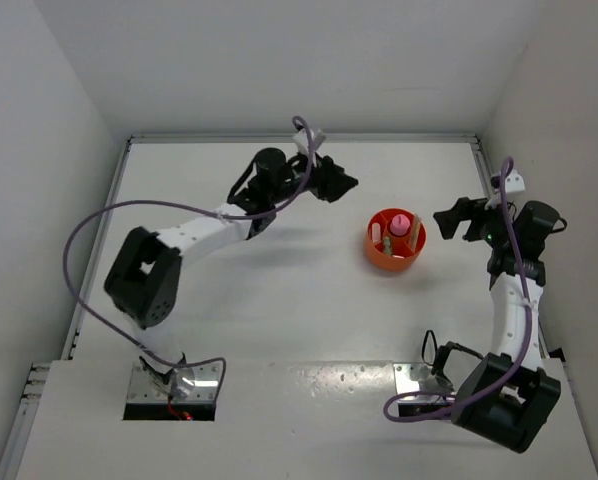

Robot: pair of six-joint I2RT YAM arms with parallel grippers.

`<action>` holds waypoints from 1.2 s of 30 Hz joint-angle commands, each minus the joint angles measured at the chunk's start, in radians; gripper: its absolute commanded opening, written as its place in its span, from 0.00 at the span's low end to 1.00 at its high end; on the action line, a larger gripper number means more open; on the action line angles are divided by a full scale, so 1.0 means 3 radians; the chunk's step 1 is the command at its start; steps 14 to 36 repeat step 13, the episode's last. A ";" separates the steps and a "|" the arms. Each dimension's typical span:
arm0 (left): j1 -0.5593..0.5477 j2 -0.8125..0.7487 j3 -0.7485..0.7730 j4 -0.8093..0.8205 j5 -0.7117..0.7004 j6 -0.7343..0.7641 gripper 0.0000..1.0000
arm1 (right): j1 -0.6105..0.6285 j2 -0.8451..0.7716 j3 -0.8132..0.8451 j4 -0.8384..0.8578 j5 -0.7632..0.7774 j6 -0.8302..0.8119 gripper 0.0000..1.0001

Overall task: Sort the stationery into containers
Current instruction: Reset both arms

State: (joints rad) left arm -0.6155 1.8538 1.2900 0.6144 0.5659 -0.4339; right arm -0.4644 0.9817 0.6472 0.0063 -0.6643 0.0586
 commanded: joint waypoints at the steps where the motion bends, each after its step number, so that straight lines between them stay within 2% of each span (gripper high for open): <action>1: 0.0032 -0.0574 -0.0122 -0.1243 -0.1823 0.0394 0.67 | -0.0042 0.0199 0.0307 -0.0250 -0.0398 -0.0098 1.00; 2: 0.0032 -0.0692 -0.0122 -0.1463 -0.2124 0.0342 0.99 | -0.0042 0.0245 0.0353 -0.0337 -0.0398 -0.0058 1.00; 3: 0.0032 -0.0890 -0.0122 -0.1941 -0.2324 0.0231 1.00 | -0.0042 0.0286 0.0419 -0.0338 -0.0338 0.0014 1.00; 4: 0.0062 -0.0993 -0.0077 -0.2163 -0.2529 0.0164 1.00 | -0.0042 0.0286 0.0420 -0.0303 -0.0104 0.0323 1.00; 6: 0.0109 -0.1406 -0.0167 -0.2577 -0.2566 0.0127 1.00 | -0.0042 0.0327 0.0542 -0.0353 0.0137 0.0540 1.00; 9: 0.0175 -0.1969 -0.0663 -0.2707 -0.2597 0.0163 1.00 | -0.0073 0.0231 0.0538 -0.0353 0.0445 0.0608 1.00; 10: 0.0175 -0.2330 -0.0877 -0.2743 -0.2597 0.0203 1.00 | -0.0073 0.0195 0.0537 -0.0353 0.0445 0.0481 1.00; 13: 0.0343 -0.2778 -0.1144 -0.2912 -0.2709 0.0260 1.00 | -0.0073 0.0042 0.0415 -0.0318 0.0318 0.0353 1.00; 36: 0.0343 -0.2778 -0.1144 -0.2912 -0.2709 0.0260 1.00 | -0.0073 0.0042 0.0415 -0.0318 0.0318 0.0353 1.00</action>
